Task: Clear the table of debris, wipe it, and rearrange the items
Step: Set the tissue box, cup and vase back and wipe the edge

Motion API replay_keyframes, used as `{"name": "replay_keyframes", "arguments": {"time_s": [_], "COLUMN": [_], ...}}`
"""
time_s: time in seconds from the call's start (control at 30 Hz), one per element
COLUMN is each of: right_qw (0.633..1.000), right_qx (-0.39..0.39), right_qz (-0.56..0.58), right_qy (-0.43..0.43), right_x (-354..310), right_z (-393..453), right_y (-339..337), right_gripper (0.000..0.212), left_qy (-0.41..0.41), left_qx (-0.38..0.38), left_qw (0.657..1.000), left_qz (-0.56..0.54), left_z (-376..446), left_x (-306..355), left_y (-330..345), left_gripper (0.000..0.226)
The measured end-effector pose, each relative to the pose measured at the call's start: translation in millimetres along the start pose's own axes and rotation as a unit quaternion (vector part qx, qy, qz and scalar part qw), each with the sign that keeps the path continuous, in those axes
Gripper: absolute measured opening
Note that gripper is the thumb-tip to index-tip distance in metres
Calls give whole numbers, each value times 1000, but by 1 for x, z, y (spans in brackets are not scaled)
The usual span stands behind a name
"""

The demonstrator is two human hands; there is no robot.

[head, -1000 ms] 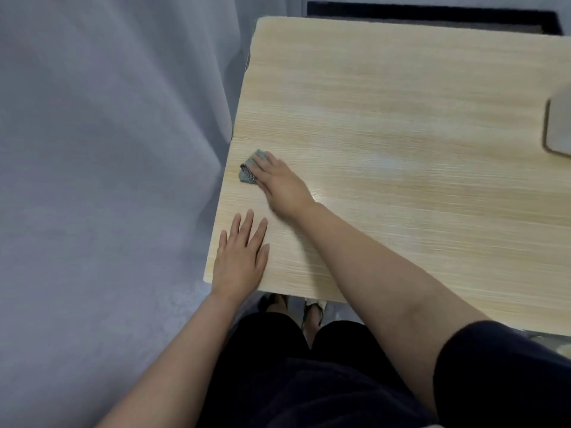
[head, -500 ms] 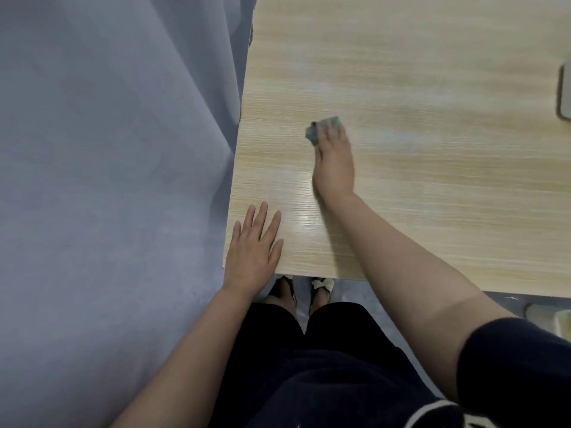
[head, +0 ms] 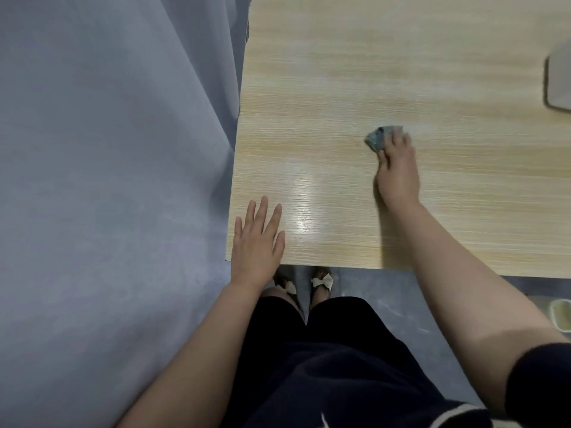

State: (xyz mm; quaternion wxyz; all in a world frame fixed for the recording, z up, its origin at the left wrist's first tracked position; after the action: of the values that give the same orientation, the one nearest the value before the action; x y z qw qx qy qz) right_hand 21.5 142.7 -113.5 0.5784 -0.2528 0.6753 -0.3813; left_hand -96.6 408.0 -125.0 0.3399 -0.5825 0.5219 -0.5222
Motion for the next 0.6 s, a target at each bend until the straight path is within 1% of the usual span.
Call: {"name": "replay_keyframes", "arguments": {"time_s": [0.07,0.1,0.17,0.23,0.27,0.33,0.43,0.5,0.6], "right_qw": [997,996,994,998,999,995,961,933,911], "right_qx": [44,61,74,56,33,-38,-166,-231,-268], "right_qz": [-7,-13,-27,-15,3,29,25,14,-2], "right_qy": [57,71,71,34,3,-83,-219,-276,-314], "right_x": [19,21,11,-14,-31,-75,-143,-169,-167], "right_z": [-10,-13,-14,-12,-12,-14,-29,-41,-47], "right_y": [-14,-13,-5,12,24,58,114,135,136], "right_gripper": [44,44,43,43,43,42,42,42,42], "left_qy": [-4,-5,-5,-2,-2,-4,-4,-8,-19], "left_qx": [-2,1,8,13,16,17,4,4,7], "left_qw": [1000,1000,1000,1000,1000,1000,1000,1000,999], "left_qz": [11,15,23,25,23,22,27,22,29], "left_z": [0,1,0,-1,-1,0,-3,-9,-18], "left_x": [1,2,2,2,1,0,0,-2,-3], "left_y": [1,1,1,3,3,3,3,4,7], "left_gripper": [61,61,63,61,59,57,58,57,54]}}
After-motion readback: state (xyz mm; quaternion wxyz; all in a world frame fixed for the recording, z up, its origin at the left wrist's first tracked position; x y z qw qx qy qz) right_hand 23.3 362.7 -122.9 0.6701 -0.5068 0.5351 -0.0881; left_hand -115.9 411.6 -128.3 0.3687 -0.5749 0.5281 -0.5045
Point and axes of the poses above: each hand's wrist, its own z-axis towards the middle knuckle, its own y-axis out of the palm, x = y × z, the point moved 7 cm from there along z, towards the middle knuckle, and after that the axes turned 5 degrees about z, right-handed, at the moved point
